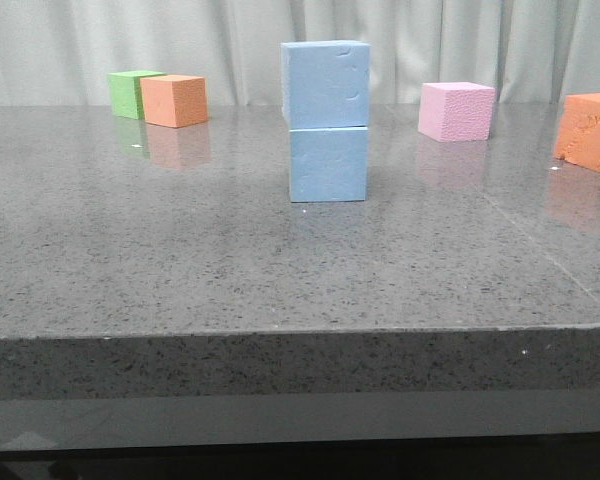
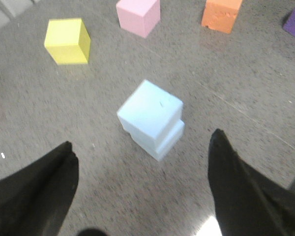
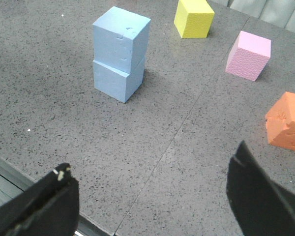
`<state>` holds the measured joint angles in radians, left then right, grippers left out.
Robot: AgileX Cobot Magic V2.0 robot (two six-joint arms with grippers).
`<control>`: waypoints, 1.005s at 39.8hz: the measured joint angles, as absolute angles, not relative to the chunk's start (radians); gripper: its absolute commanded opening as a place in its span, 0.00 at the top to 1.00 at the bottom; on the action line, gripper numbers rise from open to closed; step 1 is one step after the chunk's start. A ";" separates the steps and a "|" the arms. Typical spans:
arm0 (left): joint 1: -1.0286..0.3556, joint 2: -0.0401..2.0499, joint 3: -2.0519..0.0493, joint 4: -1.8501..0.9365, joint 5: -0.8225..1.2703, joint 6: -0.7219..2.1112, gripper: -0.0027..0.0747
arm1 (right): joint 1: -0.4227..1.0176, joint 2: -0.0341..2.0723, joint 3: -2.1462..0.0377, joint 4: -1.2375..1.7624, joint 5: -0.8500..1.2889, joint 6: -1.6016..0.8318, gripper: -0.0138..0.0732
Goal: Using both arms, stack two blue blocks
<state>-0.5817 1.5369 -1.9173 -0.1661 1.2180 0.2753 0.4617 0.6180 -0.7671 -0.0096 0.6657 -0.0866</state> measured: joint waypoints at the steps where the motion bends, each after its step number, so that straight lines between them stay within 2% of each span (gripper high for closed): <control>1: -0.582 1.520 -1.885 -0.166 1.216 0.269 0.27 | 0.462 0.618 -0.767 -0.010 0.666 -0.087 0.13; 20: -0.582 1.039 -1.195 -0.158 0.971 0.177 0.27 | 0.462 0.618 -0.767 -0.010 0.666 -0.087 0.13; 30: -0.582 0.815 -0.969 -0.041 0.930 -0.009 0.27 | 0.462 0.618 -0.767 -0.010 0.666 -0.087 0.13; 40: -0.582 0.672 -0.831 -0.014 0.871 -0.048 0.28 | 0.462 0.618 -0.767 -0.010 0.666 -0.087 0.13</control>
